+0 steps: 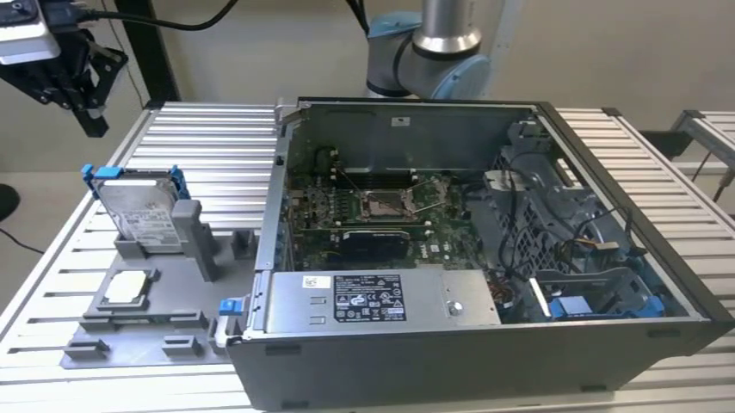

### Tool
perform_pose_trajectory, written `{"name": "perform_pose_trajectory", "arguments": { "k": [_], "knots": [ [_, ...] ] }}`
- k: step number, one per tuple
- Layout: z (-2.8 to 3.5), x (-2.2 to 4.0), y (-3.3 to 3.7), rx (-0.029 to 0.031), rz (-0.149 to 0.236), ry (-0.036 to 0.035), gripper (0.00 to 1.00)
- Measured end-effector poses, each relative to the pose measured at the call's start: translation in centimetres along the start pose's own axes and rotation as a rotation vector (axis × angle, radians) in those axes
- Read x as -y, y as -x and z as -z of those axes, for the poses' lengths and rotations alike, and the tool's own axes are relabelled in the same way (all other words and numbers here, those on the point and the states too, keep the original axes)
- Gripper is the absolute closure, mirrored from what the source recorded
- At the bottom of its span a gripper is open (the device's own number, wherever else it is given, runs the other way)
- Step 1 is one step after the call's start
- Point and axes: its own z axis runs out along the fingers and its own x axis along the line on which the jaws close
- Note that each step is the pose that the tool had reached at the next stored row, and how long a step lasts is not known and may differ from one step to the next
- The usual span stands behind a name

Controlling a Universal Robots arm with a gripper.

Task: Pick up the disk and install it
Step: 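Reach for the disk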

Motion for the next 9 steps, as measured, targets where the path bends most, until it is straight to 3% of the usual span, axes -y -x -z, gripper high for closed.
{"name": "perform_pose_trajectory", "arguments": {
  "k": [9],
  "knots": [
    [0.02,0.07,-1.11,-0.0098,0.023,-0.0002,1.00]
  ]
}}
